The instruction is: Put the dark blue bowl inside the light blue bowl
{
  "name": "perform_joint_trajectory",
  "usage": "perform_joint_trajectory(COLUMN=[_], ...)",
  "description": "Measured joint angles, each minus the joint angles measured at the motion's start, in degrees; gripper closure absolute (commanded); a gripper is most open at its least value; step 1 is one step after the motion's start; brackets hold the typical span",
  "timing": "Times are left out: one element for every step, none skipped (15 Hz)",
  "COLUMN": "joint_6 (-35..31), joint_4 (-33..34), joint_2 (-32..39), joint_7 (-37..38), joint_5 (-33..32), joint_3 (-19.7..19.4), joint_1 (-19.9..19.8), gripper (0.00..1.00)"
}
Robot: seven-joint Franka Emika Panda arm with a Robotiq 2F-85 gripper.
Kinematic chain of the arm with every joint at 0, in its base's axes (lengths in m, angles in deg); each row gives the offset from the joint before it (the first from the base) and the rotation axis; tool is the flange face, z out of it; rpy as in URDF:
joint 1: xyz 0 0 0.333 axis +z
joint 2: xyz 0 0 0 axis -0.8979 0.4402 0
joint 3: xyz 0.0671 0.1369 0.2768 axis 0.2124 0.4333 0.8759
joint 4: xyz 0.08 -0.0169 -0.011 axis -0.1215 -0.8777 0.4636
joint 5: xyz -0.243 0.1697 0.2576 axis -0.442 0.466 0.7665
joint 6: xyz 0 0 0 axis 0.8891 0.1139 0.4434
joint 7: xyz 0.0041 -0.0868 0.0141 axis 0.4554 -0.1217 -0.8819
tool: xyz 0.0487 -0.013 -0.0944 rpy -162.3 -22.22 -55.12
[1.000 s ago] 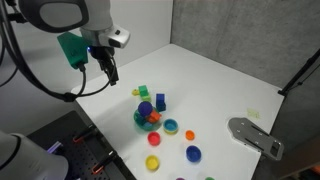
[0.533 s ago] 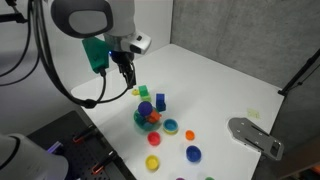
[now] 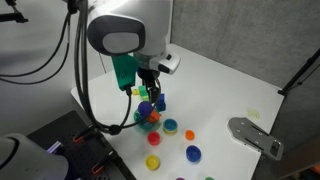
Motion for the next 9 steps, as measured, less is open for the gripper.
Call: perform_joint_trajectory(joint_6=[-1.1, -2.4, -3.9, -5.4, -6.9, -8.1, -9.1, -9.8, -10.2], joint_4=[0.5, 1.0, 1.5, 2.0, 2.6, 3.2, 3.9, 4.6, 5.1], joint_2=[1.4, 3.0, 4.5, 6.1, 7.6, 9.1, 10.5, 11.8, 12.7], joint_7=[-0.4, -0.7, -0.8, -1.1, -1.4, -1.8, -2.2, -2.4, -2.5], joint_5=[-0.5, -1.3, -1.9, -2.5, -2.7, -2.8, -2.8, -2.8, -2.8], joint_3=[-0.7, -1.4, -2.1, -2.7, -3.2, -3.7, -4.1, -4.4, -4.6], joint_1=[-0.6, -1.3, -1.9, -2.4, -2.9, -3.2, -3.5, -3.8, -3.9], gripper=[0.00, 0.00, 0.00, 0.00, 0.00, 0.00, 0.00, 0.00, 0.00])
